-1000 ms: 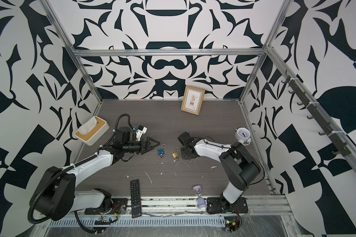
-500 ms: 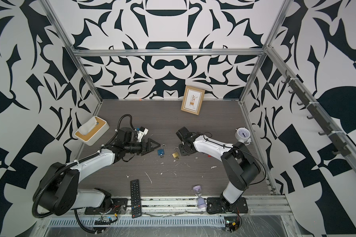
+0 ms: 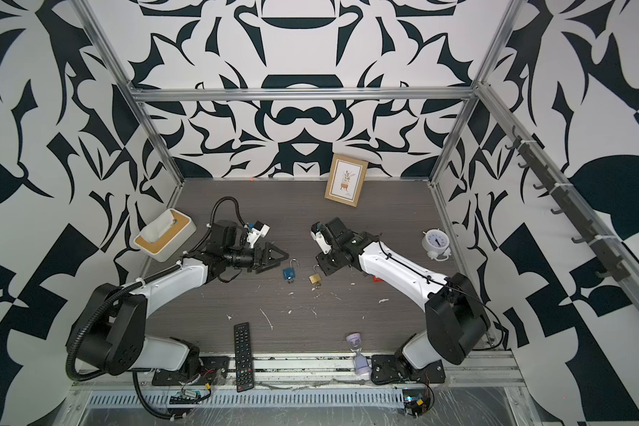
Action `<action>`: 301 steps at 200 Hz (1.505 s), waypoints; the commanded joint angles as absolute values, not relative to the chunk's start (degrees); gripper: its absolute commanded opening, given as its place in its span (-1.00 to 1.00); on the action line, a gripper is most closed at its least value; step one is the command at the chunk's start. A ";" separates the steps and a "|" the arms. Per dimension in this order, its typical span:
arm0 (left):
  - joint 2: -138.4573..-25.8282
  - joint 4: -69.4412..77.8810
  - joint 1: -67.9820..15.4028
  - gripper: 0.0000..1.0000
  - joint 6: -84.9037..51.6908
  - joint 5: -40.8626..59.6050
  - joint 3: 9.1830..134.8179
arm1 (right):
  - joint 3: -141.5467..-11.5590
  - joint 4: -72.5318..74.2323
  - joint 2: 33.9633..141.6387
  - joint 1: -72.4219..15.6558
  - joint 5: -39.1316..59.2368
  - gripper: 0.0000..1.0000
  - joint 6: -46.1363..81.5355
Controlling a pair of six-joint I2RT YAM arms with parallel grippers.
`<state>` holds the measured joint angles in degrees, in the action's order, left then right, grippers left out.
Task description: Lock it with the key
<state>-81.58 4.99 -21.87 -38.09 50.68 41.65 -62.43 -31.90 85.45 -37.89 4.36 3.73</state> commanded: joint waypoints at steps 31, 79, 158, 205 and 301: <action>-84.10 5.79 -22.62 0.74 -38.54 52.56 42.35 | -64.05 -27.23 84.53 -41.93 10.38 -1.00 -1.01; -87.21 8.43 -24.14 0.54 -40.42 53.50 42.85 | -68.26 -28.51 87.75 -44.55 10.15 -1.00 -1.96; -88.40 11.38 -25.47 0.24 -42.89 54.49 43.07 | -72.04 -29.41 89.68 -46.07 10.75 -1.00 -2.35; -87.72 11.51 -25.66 0.19 -43.13 54.38 42.64 | -74.32 -31.29 91.93 -48.62 9.75 -1.00 -3.38; -88.34 13.69 -26.02 -0.35 -43.95 55.63 41.04 | -76.55 -30.68 92.80 -49.57 8.82 -1.00 -3.60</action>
